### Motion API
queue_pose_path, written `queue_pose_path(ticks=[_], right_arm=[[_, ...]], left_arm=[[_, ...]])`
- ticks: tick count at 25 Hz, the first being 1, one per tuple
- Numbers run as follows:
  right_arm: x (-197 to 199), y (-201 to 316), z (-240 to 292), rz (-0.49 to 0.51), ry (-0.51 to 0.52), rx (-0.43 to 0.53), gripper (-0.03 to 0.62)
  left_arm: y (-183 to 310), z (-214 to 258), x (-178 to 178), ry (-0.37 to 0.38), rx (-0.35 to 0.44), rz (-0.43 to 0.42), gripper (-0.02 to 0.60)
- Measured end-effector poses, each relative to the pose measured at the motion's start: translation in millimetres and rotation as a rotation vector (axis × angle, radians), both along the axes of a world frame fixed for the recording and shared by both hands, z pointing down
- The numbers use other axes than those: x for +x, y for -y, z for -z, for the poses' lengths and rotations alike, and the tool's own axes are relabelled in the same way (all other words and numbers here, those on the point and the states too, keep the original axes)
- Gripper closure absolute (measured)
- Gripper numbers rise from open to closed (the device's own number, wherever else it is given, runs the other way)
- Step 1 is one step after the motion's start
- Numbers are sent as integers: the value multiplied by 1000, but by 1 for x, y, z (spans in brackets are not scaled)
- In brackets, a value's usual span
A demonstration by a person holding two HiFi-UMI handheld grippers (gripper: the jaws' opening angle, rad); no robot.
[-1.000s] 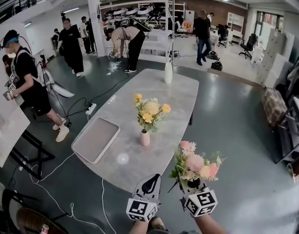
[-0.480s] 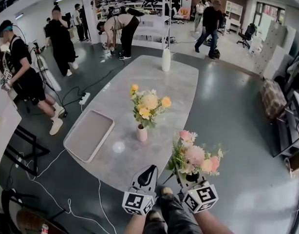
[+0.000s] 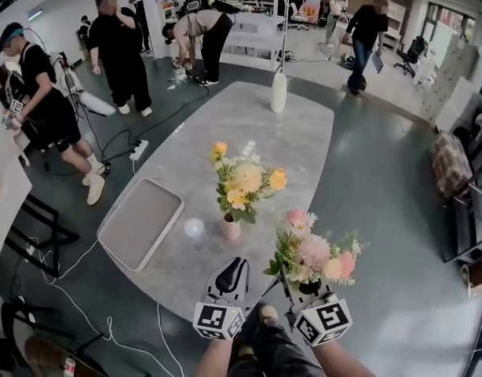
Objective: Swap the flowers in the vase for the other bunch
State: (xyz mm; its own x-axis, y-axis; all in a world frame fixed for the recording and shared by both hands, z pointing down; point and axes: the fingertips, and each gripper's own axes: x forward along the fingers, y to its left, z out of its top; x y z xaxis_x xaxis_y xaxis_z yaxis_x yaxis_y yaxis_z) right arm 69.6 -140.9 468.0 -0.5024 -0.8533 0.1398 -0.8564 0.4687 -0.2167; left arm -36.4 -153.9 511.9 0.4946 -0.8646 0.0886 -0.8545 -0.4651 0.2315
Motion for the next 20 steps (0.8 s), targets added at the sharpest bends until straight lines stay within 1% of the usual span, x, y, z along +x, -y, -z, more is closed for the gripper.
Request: queue_pose_path(ticks=[3, 8, 11, 17, 20], right_arm=[[0, 9, -6, 14, -3, -11, 496], [-4, 20, -15, 35, -16, -33, 496], [-3, 27, -19, 43, -21, -42, 496], [-6, 40, -27, 60, -22, -52, 496], [-7, 45, -28, 65, -24, -53, 496]], left_arm=[[16, -5, -7, 10, -5, 27, 474], [41, -10, -17, 46, -4, 53, 415], [55, -11, -17, 104, 4, 55, 395], [83, -19, -18, 258, -30, 77, 376], [93, -17, -17, 304, -24, 80, 367]])
